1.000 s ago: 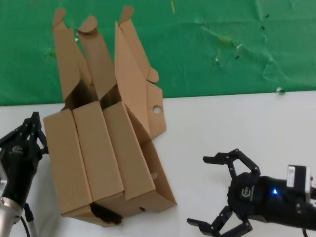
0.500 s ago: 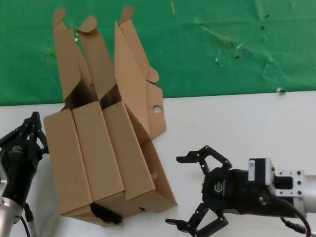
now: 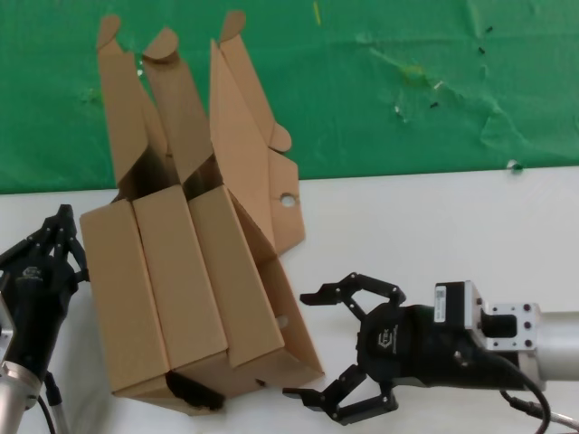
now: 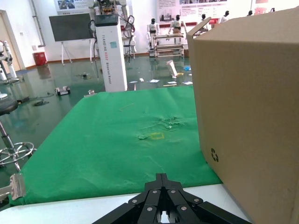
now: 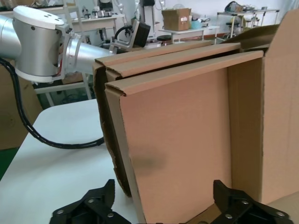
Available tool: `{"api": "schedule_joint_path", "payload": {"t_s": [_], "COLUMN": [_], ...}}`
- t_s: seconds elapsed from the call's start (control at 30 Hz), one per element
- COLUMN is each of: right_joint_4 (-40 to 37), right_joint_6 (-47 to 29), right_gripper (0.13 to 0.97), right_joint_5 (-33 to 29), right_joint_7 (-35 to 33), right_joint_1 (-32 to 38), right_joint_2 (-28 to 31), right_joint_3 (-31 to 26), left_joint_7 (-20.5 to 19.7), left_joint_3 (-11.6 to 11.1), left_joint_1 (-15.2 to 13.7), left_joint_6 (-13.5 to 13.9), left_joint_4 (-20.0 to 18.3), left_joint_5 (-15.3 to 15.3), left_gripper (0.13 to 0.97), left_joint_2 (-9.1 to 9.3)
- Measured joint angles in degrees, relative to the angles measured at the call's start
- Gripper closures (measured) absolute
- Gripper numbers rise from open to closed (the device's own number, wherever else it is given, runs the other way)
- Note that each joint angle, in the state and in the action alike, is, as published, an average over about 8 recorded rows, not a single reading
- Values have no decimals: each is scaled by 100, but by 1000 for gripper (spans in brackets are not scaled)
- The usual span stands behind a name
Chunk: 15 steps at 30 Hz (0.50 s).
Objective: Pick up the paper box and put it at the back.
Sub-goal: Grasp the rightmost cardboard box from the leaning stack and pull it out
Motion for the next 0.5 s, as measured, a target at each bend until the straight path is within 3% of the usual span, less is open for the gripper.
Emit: {"api": "schedule_joint_path", "payload": {"t_s": [0.33, 0.5], "right_joint_4": [-36, -36], "right_joint_6": [-94, -128], "right_gripper": [436, 576], "right_joint_5": [-171, -220], "right_joint_7": [195, 247], "right_joint_1": [209, 251], "right_joint_2": [-59, -60], "right_joint_3": [-272, -349], "left_joint_7": [0, 0], "left_joint_3": [0, 0], "left_joint_1": [0, 0], "left_joint_6": [0, 0], "left_joint_4": [0, 0], "left_joint_5": [0, 0], "left_gripper": [954, 954], "left_joint_2": [0, 0]}}
